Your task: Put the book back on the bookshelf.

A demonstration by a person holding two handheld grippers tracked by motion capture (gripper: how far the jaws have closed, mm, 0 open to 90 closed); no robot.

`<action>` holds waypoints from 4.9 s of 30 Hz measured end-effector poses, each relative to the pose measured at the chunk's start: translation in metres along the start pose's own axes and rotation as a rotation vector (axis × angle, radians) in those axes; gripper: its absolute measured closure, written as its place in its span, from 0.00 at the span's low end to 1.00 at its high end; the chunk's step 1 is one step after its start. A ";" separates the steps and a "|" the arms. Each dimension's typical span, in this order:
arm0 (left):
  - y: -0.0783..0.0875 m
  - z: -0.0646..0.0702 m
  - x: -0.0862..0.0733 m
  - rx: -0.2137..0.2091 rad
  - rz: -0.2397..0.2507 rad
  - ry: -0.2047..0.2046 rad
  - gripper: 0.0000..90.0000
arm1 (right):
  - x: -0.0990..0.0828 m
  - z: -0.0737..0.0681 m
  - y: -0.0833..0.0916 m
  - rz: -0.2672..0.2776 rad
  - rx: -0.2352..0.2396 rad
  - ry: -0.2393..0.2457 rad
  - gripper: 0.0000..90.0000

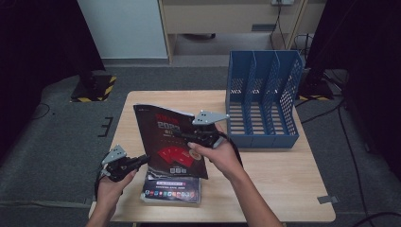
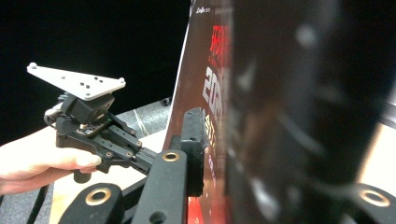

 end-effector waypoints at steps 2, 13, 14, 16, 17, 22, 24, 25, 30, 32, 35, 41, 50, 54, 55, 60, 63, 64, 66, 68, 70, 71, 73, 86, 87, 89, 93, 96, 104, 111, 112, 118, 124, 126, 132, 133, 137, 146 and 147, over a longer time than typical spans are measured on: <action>0.001 0.000 0.002 0.008 0.007 -0.012 0.97 | 0.002 0.001 0.000 -0.002 -0.002 -0.004 0.84; 0.004 0.001 0.005 0.019 0.025 -0.032 0.97 | 0.018 -0.002 0.005 0.036 0.019 -0.005 0.80; 0.004 0.001 0.006 0.019 0.025 -0.033 0.97 | 0.019 -0.001 0.004 0.040 0.015 -0.004 0.81; 0.004 0.001 0.006 0.020 0.027 -0.035 0.97 | 0.021 0.000 0.004 0.040 0.012 -0.009 0.83; 0.005 0.001 0.006 0.019 0.029 -0.037 0.97 | 0.023 0.002 0.004 0.043 0.006 -0.011 0.87; 0.005 0.002 0.007 0.018 0.036 -0.043 0.97 | 0.024 0.005 0.005 0.049 -0.010 -0.018 0.93; 0.005 0.002 0.008 0.018 0.035 -0.046 0.97 | 0.026 0.005 0.006 0.054 -0.010 -0.025 0.90; 0.006 0.002 0.008 0.020 0.036 -0.047 0.97 | 0.028 0.004 0.006 0.061 0.006 -0.022 0.88; 0.006 0.002 0.008 0.019 0.038 -0.048 0.97 | 0.036 0.006 0.009 0.083 0.008 -0.022 0.95; 0.005 0.001 0.008 0.018 0.041 -0.047 0.97 | 0.036 0.007 0.009 0.076 -0.006 -0.018 0.96; 0.005 0.000 0.008 0.030 0.046 -0.043 0.91 | 0.037 0.008 0.009 0.079 -0.023 -0.007 0.96; 0.003 -0.015 0.000 0.139 0.017 0.008 0.41 | 0.039 0.010 0.010 0.085 -0.049 0.008 0.96; 0.005 -0.028 -0.008 0.198 -0.009 0.077 0.08 | 0.052 0.020 0.019 0.117 -0.094 0.013 0.96; 0.005 -0.029 -0.011 0.196 -0.027 0.074 0.04 | 0.060 0.024 0.024 0.130 -0.112 0.017 0.96; 0.005 -0.030 -0.012 0.196 -0.031 0.072 0.04 | 0.062 0.026 0.025 0.132 -0.123 0.018 0.96; 0.004 -0.032 -0.015 0.207 -0.056 0.067 0.04 | 0.068 0.034 0.027 0.138 -0.155 0.017 0.96; 0.003 -0.034 -0.018 0.221 -0.074 0.054 0.04 | 0.073 0.041 0.029 0.142 -0.180 0.014 0.96; 0.003 -0.034 -0.018 0.221 -0.074 0.054 0.04 | 0.074 0.043 0.030 0.144 -0.188 0.011 0.96; 0.003 -0.035 -0.018 0.223 -0.075 0.048 0.04 | 0.076 0.045 0.030 0.148 -0.196 0.009 0.96; 0.002 -0.036 -0.019 0.232 -0.088 0.040 0.04 | 0.080 0.052 0.031 0.152 -0.216 0.003 0.96; 0.002 -0.036 -0.020 0.236 -0.096 0.040 0.04 | 0.081 0.053 0.031 0.152 -0.221 -0.001 0.96; 0.002 -0.037 -0.020 0.237 -0.098 0.039 0.04 | 0.082 0.056 0.032 0.155 -0.232 -0.003 0.96; 0.002 -0.037 -0.020 0.239 -0.098 0.040 0.04 | 0.085 0.061 0.032 0.157 -0.247 -0.010 0.96; 0.012 -0.042 -0.022 0.307 -0.103 0.034 0.05 | 0.096 0.089 0.032 0.178 -0.340 -0.080 0.96; 0.014 -0.043 -0.022 0.310 -0.097 0.039 0.05 | 0.100 0.092 0.031 0.177 -0.353 -0.081 0.96; 0.016 -0.044 -0.022 0.316 -0.092 0.048 0.05 | 0.101 0.094 0.031 0.178 -0.358 -0.078 0.96; 0.015 -0.045 -0.024 0.318 -0.103 0.053 0.05 | 0.106 0.101 0.031 0.182 -0.376 -0.078 0.96; 0.015 -0.042 -0.023 0.317 -0.110 0.039 0.05 | 0.107 0.105 0.032 0.186 -0.389 -0.085 0.96; 0.014 -0.042 -0.024 0.321 -0.139 0.022 0.05 | 0.111 0.108 0.044 0.194 -0.404 -0.092 0.96; 0.016 -0.044 -0.027 0.332 -0.148 0.030 0.05 | 0.119 0.110 0.058 0.208 -0.422 -0.105 0.96; 0.017 -0.044 -0.028 0.335 -0.154 0.030 0.05 | 0.120 0.110 0.061 0.208 -0.425 -0.101 0.96; 0.019 -0.047 -0.031 0.342 -0.152 0.046 0.05 | 0.124 0.111 0.075 0.215 -0.438 -0.110 0.96; 0.021 -0.047 -0.033 0.343 -0.157 0.052 0.05 | 0.129 0.110 0.084 0.221 -0.456 -0.116 0.96; 0.022 -0.047 -0.033 0.342 -0.154 0.055 0.05 | 0.129 0.110 0.087 0.220 -0.458 -0.117 0.96; 0.024 -0.047 -0.034 0.341 -0.152 0.063 0.05 | 0.132 0.112 0.094 0.224 -0.470 -0.122 0.96; 0.024 -0.048 -0.035 0.342 -0.150 0.063 0.05 | 0.133 0.113 0.095 0.225 -0.471 -0.122 0.96; 0.025 -0.049 -0.035 0.342 -0.144 0.069 0.05 | 0.133 0.115 0.101 0.222 -0.480 -0.117 0.96; 0.026 -0.048 -0.034 0.345 -0.140 0.067 0.06 | 0.131 0.128 0.122 0.225 -0.518 -0.117 0.96; 0.026 -0.048 -0.034 0.346 -0.139 0.067 0.06 | 0.130 0.129 0.123 0.225 -0.523 -0.118 0.96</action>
Point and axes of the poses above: each handheld gripper's, and its own axes: y roughly backward along the jaws, x roughly out of its top, z roughly to its right, the point moved 9 cm from there along -y, roughly forward along the jaws, and after that the axes turned 13 degrees about -x, right-handed, at the moved point
